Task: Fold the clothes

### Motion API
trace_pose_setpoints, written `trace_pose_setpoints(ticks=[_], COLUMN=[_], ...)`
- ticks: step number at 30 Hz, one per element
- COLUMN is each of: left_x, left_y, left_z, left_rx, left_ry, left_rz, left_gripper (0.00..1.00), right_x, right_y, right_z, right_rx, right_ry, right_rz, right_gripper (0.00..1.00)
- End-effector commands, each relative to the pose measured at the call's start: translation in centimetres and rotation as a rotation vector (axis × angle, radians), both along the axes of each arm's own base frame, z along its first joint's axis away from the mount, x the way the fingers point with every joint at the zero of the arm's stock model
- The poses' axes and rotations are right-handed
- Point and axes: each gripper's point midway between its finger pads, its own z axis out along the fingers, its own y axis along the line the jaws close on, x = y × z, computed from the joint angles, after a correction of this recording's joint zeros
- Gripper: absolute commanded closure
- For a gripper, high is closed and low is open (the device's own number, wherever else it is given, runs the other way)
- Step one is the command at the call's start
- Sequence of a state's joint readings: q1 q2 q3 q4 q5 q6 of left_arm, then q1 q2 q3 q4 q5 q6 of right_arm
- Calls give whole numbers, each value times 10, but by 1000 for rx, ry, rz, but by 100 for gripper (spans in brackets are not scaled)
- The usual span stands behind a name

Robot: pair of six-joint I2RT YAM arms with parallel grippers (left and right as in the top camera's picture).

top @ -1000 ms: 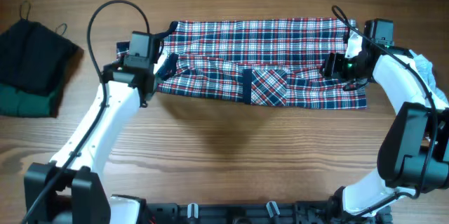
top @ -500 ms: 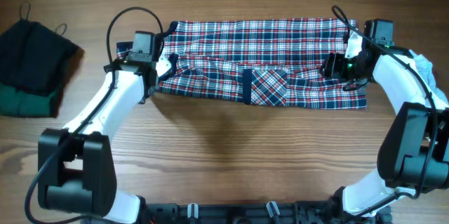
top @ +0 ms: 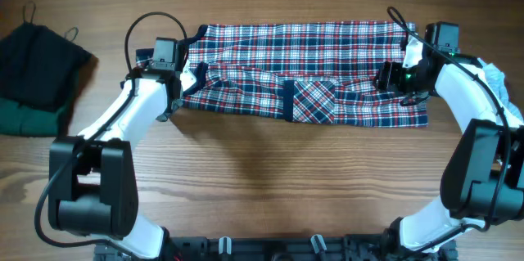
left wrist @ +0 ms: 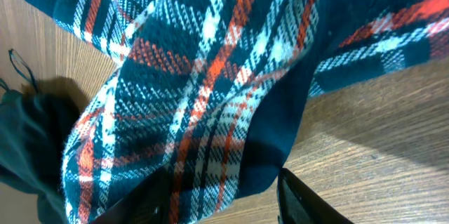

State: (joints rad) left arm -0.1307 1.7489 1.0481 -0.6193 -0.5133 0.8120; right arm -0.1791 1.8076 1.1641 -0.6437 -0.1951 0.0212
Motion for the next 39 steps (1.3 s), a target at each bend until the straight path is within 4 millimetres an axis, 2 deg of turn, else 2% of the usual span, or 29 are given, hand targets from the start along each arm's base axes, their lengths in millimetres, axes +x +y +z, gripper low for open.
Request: trace_pose_setpoints(ticks=[1,10,11,14,21,25,27,31,36,37,39], left_x=[-1,-4,-15,-26,-7,-5,3,14,35,38,45], left_y=[-3,-10,-9,-7,-8,-2,2,9,20,20,19], left_z=[-1,-2,-10,-21,-22,-34,-30,-20,7,13,26], left_rx=[46,24,22,29,11,35,64,138,217,212,210], left_ry=[19,-34,-14,10,-85,-68,-112,-141,-292,-314,-354], left_rz=[-35,56,77,76,83,91,101,57,107,110,97], left_gripper=[51,46,46,46,46,46,47,66,92,96,96], right_x=[3,3,3,3,3,3,3,3,3,3,3], right_y=[5,5,5,5,5,5,5,5,5,5,5], right_z=[7,7,7,7,7,7,7,7,7,7,7], right_rx=[7,7,7,7,7,7,7,7,7,7,7], right_ry=[-23,-23,-23,-23,-23,-23,-23,-23,-23,-23,-23], right_rz=[28,28,28,28,28,29,28,28,28,28,28], right_gripper=[21,21,21,20,20,20,20,20,20,20,20])
